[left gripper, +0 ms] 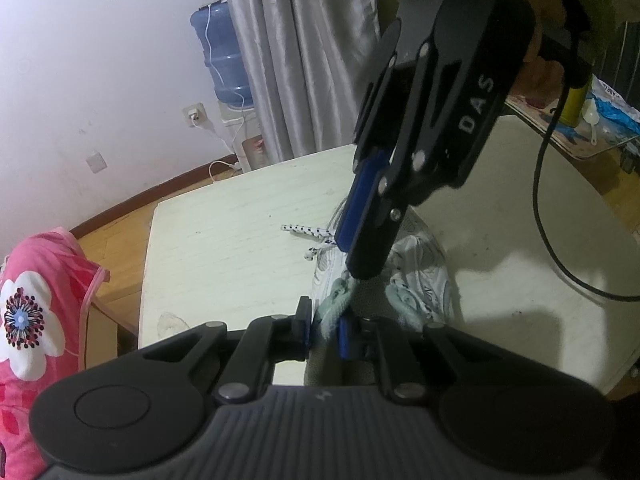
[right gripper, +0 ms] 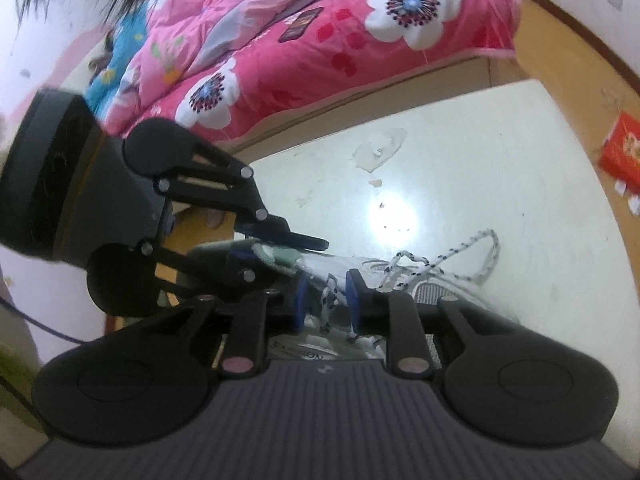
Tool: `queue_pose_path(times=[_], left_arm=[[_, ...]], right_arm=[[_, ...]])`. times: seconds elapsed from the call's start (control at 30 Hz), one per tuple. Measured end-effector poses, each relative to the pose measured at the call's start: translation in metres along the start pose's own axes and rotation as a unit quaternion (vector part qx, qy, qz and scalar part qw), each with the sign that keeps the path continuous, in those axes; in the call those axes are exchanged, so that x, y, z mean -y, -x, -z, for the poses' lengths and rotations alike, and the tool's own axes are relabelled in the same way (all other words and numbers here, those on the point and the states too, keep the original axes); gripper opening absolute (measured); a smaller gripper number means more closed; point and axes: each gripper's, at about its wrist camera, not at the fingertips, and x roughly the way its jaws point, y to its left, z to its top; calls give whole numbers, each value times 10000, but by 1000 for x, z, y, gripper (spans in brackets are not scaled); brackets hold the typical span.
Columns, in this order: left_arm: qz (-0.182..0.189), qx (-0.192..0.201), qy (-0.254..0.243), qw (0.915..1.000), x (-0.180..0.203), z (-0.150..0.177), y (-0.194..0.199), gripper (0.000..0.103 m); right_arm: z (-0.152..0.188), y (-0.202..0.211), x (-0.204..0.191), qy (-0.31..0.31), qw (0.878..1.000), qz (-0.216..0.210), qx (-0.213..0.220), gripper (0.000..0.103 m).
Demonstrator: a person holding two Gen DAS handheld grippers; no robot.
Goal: Lace up shoes with both hands
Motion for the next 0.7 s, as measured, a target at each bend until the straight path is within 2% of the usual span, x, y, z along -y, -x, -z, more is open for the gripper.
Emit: queue_pose_path(times=[0.1, 0.23, 0.33, 0.47, 0.7], left_arm=[[-4, 4, -10, 10000, 1, 2, 0, 13], [-20, -3, -53, 10000, 1, 3, -1, 13], [-17, 1, -49, 10000, 0, 4, -1, 13], [5, 11, -20, 10000, -1, 6, 0, 13], [38, 26, 33, 10000, 0, 6, 1, 13]], right_arm=[[2, 5, -7, 233, 9997, 107, 55, 19], [6, 5, -25, 1174, 9921, 442, -52, 13], [8, -2, -31, 1584, 9856, 572, -176, 9], [6, -4, -29, 1625, 9850, 532, -217, 2], [3, 0, -21, 1377, 9902, 223, -61, 0]])
